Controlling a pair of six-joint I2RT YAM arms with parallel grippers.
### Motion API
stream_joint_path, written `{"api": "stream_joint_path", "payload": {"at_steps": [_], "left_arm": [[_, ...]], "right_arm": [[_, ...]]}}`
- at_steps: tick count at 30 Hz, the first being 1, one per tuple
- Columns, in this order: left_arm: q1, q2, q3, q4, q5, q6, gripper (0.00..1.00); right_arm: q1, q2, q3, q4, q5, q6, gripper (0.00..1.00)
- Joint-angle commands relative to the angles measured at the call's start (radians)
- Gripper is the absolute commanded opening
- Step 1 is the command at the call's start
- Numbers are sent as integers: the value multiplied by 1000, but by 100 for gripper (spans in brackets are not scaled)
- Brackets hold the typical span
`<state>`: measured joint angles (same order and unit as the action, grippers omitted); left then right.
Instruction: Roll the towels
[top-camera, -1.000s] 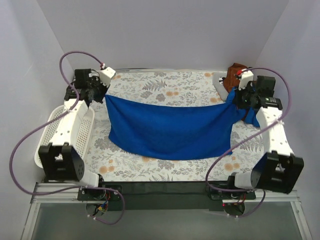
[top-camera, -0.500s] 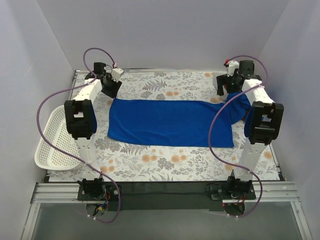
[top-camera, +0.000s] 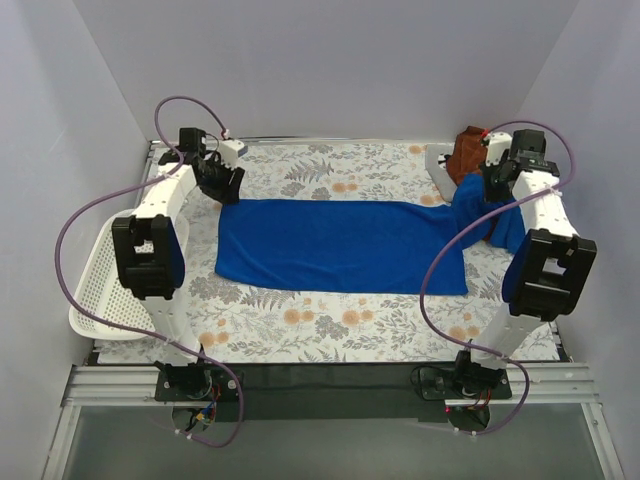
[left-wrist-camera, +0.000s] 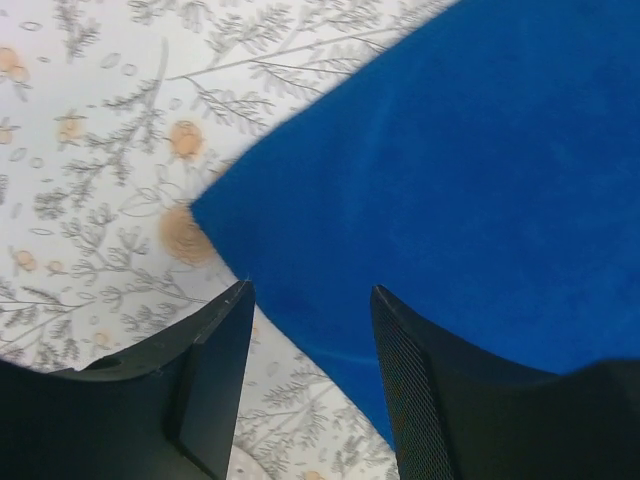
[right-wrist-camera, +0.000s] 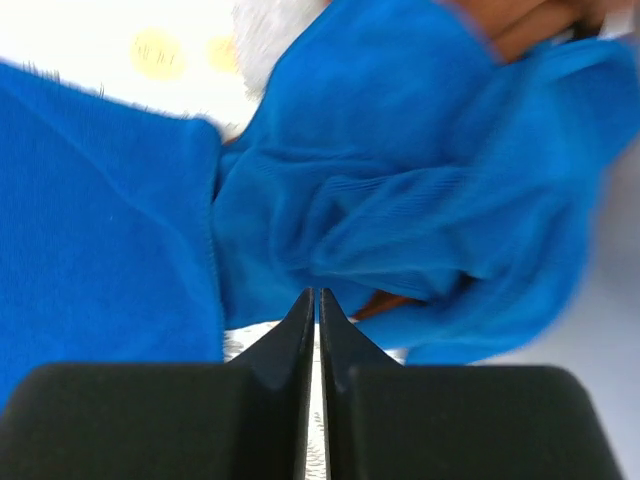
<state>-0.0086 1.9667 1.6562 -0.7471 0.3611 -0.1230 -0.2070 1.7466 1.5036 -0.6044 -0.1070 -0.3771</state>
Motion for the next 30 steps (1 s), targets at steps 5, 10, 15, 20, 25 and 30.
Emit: {"api": "stream_joint_path", "payload": {"at_steps": [5, 10, 15, 20, 25, 30], "left_arm": [[-62, -92, -159, -51, 101, -6, 45], [-76, -78, -199, -54, 102, -13, 45], [-96, -46, -249, -67, 62, -21, 45], [-96, -28, -266, -77, -7, -18, 45], [-96, 0, -254, -95, -21, -21, 44], [-97, 17, -248, -124, -22, -12, 44]], "right_arm": [[32, 135, -28, -18, -19, 44, 8], [50, 237, -10, 27, 41, 56, 8], [44, 343, 103, 146, 223, 72, 11], [31, 497, 338, 199, 312, 73, 13], [31, 671, 588, 239, 357, 55, 20], [34, 683, 636, 270, 287, 24, 44]]}}
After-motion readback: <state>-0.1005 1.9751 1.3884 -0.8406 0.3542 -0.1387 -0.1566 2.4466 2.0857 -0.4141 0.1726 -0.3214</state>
